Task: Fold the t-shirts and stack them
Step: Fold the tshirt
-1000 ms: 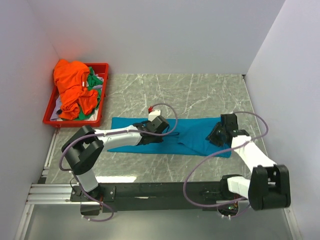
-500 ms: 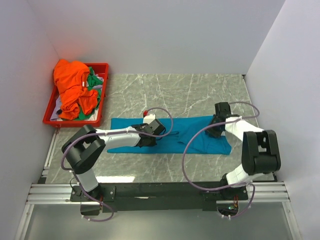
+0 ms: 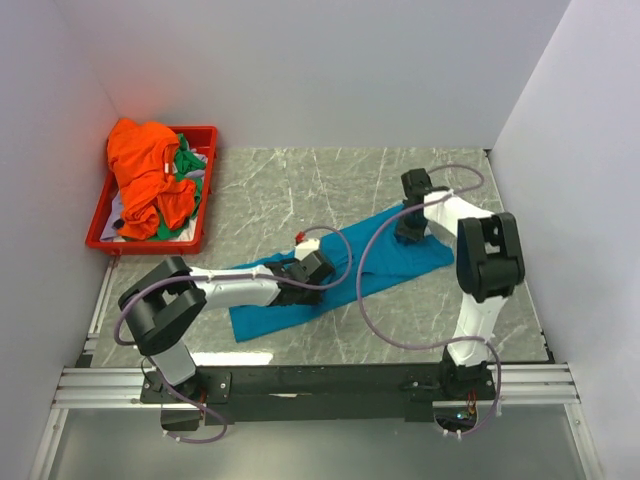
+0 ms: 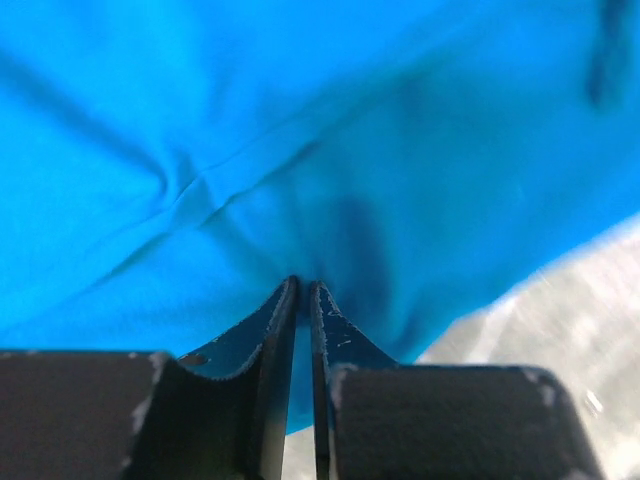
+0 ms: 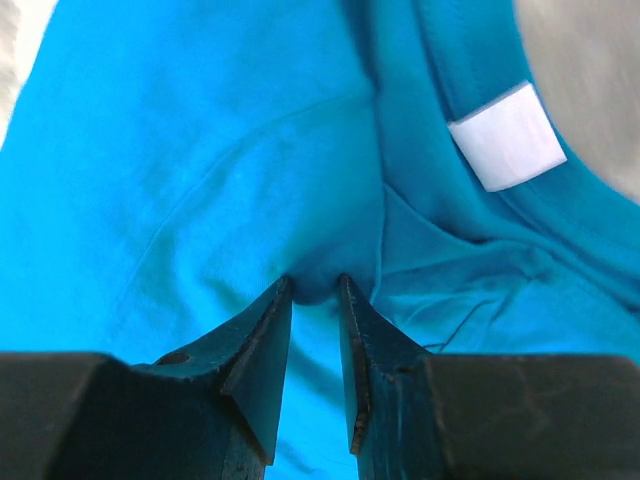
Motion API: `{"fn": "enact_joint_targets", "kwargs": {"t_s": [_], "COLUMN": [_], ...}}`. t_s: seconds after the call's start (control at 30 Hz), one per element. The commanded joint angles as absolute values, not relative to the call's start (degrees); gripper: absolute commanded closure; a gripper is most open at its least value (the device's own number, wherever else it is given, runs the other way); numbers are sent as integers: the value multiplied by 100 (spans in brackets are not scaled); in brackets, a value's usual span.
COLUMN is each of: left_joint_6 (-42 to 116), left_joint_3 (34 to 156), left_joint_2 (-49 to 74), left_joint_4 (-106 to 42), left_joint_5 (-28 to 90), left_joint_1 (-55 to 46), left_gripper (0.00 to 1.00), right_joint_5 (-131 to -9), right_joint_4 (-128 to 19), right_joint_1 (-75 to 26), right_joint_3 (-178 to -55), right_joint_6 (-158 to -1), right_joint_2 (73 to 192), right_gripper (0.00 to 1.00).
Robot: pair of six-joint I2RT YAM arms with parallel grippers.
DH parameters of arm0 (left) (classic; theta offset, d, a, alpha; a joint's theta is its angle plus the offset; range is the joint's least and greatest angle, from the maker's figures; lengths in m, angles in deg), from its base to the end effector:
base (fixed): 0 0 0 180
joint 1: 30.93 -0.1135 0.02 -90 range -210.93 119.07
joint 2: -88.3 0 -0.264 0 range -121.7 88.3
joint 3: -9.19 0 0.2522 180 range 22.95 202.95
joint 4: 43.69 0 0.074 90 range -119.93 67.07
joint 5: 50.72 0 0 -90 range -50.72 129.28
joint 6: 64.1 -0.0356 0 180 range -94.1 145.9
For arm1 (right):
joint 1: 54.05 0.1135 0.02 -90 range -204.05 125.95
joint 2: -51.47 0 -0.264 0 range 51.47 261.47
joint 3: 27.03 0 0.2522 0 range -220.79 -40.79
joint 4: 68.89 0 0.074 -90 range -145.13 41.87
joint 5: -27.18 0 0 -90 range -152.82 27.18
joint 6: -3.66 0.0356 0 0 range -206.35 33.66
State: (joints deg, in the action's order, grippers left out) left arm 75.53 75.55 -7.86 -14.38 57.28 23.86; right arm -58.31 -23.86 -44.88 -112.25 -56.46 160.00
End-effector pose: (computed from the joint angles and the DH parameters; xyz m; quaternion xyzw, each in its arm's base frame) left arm 0.1950 -0.2572 0.1581 0.0012 0.9529 -0.1155 0.2803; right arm 0.3716 0.0571 0.1623 0.1837 0.9641 0.0263 0.1899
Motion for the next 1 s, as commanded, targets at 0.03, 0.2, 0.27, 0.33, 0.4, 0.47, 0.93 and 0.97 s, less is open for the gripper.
{"fn": "enact_joint_targets", "kwargs": {"t_s": [0.03, 0.2, 0.27, 0.33, 0.4, 0.47, 0.93, 0.97], "left_joint_6": [8055, 8469, 8741, 9058, 9234, 9366, 8164, 8040], "left_joint_3": [7542, 7928, 7982, 7999, 8052, 8104, 8930, 9001], "left_joint_2": [-996, -1356, -1479, -1593, -1655, -1699, -724, -724], "left_joint_4": [-1551, -1692, -1815, -2148, -2342, -2562, -1701, -1701], "left_joint_5": [4887, 4658, 4527, 4351, 4175, 4087, 4561, 4561], "left_joint_1": [2909, 3305, 3507, 3665, 3788, 3833, 2525, 2402], "left_gripper": [84, 86, 86, 85, 85, 83, 55, 54], "right_joint_5": [-5553, -5412, -5386, -5404, -5360, -5403, -5650, -5624], "right_joint_4": [-1744, -1112, -926, -706, -478, -381, -828, -846], "right_joint_1": [-4307, -4070, -4017, -3946, -3859, -3815, -3981, -4025], "right_joint_3": [-12181, -13508, -14077, -14624, -14985, -15477, -15376, -15251], "right_joint_6": [-5927, -6138, -6208, -6279, -6323, -6427, -6490, -6359], "right_joint_2": [16799, 17477, 17820, 18145, 18443, 18620, 17190, 17032], "right_gripper": [68, 68, 68, 68, 67, 67, 54, 53]}}
